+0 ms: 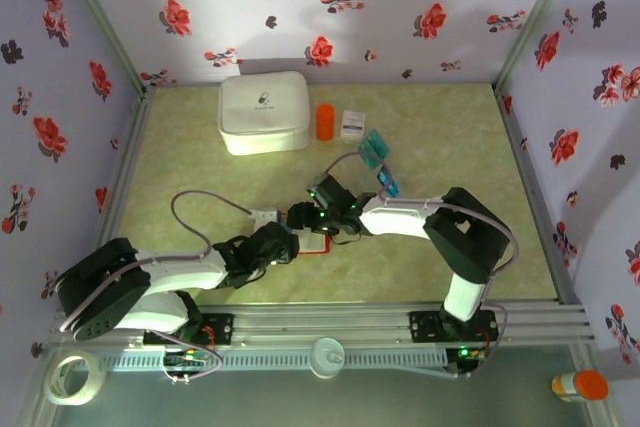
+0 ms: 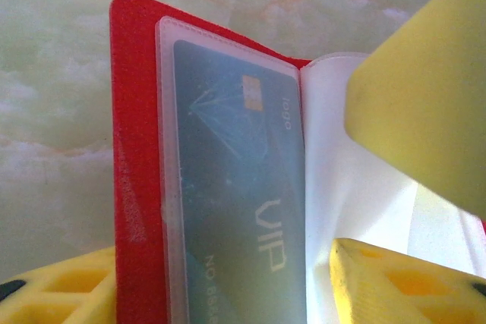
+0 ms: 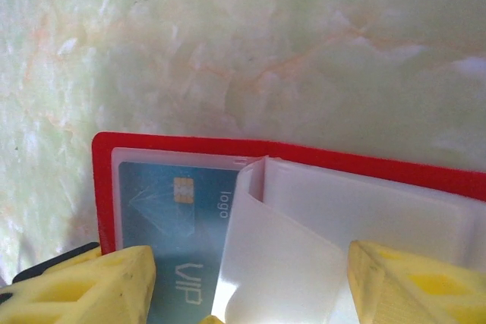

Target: Put the credit cards into the card holder

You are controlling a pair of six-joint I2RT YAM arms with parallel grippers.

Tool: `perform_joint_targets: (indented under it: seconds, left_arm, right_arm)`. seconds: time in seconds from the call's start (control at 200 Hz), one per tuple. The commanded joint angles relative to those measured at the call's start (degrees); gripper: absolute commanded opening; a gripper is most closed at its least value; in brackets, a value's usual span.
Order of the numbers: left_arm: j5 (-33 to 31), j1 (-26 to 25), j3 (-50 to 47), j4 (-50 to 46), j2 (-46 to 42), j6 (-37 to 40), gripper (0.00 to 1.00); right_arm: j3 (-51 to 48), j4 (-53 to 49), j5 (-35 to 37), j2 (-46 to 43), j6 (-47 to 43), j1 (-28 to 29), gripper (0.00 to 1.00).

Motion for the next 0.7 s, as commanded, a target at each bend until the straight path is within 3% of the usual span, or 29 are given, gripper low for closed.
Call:
perform_joint_targets:
  seconds: [0.0,0.28,0.695]
  left_arm:
    - [0.72,-0.47,-0.41,-0.83,-0.06,0.32,0.62]
    - [-1.42,-0.41,0.30,-5.83,-10.52,0.84,0.89]
    - [-5.79,1.60,-2.40,-14.94,-25.52,-0.57,0.92]
  right_arm:
    - [-0.60,3.88,-3.59,0.47,0.94,-0.54,0.66]
    - [-1.70,8.76,-7.34,-1.22,4.69,-0.46,0.64]
    - [0.82,13.46,-8.86,2.25,9.25,1.23,0.68]
